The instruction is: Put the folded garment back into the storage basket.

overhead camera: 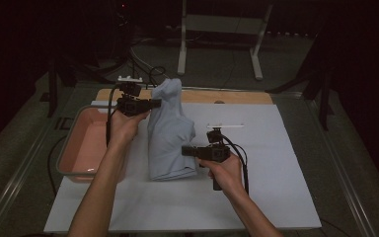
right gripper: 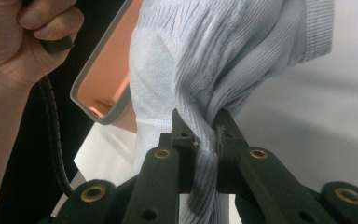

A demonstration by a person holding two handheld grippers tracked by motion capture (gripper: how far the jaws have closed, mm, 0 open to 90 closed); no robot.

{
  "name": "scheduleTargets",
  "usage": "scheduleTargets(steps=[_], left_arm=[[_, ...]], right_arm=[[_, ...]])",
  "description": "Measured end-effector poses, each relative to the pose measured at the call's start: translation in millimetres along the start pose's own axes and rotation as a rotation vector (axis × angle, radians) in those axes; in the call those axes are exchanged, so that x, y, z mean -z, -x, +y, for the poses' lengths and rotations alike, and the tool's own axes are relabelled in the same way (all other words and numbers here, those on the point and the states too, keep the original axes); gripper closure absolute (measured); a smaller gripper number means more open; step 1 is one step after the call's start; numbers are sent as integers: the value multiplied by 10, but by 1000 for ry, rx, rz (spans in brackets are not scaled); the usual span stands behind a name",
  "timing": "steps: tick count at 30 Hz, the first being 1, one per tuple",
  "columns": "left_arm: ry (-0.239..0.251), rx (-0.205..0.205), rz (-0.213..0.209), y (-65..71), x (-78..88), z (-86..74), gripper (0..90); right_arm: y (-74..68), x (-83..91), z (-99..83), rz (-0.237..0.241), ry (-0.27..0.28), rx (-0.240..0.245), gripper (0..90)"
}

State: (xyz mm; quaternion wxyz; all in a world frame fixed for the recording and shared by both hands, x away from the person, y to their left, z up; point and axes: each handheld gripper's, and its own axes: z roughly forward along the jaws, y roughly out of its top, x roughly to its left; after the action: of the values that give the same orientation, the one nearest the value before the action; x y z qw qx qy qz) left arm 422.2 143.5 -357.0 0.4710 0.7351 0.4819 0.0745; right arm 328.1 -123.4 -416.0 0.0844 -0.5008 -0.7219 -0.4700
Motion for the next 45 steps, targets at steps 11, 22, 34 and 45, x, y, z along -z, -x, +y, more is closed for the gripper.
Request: scheduleTargets(steps=[11,22,34,45], left_arm=[[12,7,6,-43,60,54,883],[27,4,19,-65,132,144,884],[62,34,5,-126,186,208,884],[82,61,9,-204,232,245,884]], right_arm=[[-30,-96,69,15,14,-14,821],[-76,-129,149,24,30,-14,821],[-130,-166,238,24,47,-17,821],[-195,-207,323,25,53,-8,821]])
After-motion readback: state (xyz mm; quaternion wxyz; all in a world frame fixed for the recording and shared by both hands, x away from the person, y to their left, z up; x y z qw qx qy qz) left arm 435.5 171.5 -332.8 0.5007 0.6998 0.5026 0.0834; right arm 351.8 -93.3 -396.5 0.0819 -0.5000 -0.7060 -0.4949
